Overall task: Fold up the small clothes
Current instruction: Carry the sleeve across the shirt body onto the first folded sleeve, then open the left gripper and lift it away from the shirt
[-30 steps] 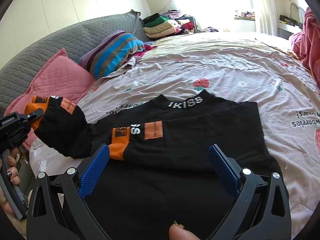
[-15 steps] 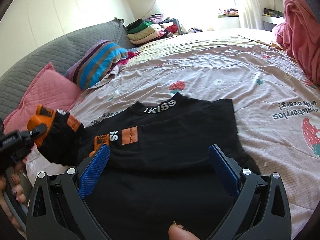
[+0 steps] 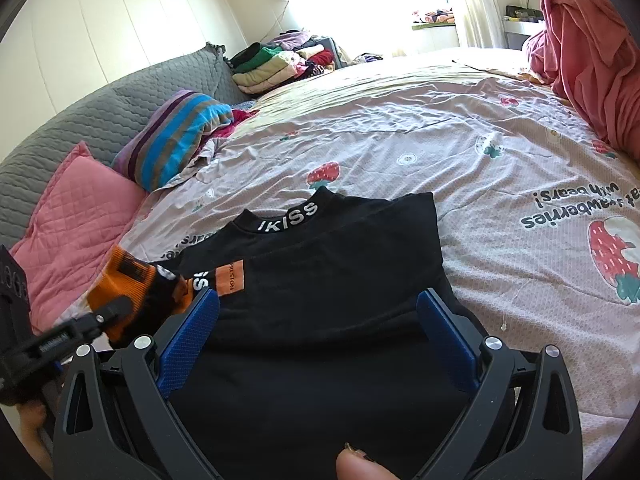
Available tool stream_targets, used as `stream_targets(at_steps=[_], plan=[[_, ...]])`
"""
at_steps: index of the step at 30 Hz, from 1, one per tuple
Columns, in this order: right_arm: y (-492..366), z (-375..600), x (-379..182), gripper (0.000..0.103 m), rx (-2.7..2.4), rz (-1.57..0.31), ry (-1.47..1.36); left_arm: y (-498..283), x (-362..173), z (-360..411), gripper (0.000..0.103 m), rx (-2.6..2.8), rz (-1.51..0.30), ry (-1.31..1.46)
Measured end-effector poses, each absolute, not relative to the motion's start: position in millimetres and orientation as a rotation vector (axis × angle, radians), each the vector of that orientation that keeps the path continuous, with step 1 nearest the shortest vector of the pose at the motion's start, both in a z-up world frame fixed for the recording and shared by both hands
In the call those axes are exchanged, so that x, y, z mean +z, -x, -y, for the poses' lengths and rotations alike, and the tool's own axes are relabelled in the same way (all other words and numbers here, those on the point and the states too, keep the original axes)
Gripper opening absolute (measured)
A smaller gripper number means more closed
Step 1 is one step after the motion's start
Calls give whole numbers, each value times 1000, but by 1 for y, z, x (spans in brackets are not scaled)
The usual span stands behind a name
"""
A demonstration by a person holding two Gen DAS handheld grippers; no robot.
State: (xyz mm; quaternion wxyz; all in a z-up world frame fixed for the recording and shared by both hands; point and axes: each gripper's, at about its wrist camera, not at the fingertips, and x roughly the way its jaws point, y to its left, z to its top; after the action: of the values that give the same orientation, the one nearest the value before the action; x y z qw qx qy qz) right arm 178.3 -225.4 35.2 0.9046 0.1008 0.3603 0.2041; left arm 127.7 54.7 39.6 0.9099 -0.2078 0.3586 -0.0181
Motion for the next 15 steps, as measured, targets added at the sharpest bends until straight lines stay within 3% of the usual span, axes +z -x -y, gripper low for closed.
stream_targets(at_steps=[8, 15], plan=[[-186, 226, 27, 98, 420, -777, -231, -138, 15, -32, 11, -80, -821, 374], [-189, 222, 21, 98, 444, -806, -240, -136, 10, -21, 42, -119, -857, 326]])
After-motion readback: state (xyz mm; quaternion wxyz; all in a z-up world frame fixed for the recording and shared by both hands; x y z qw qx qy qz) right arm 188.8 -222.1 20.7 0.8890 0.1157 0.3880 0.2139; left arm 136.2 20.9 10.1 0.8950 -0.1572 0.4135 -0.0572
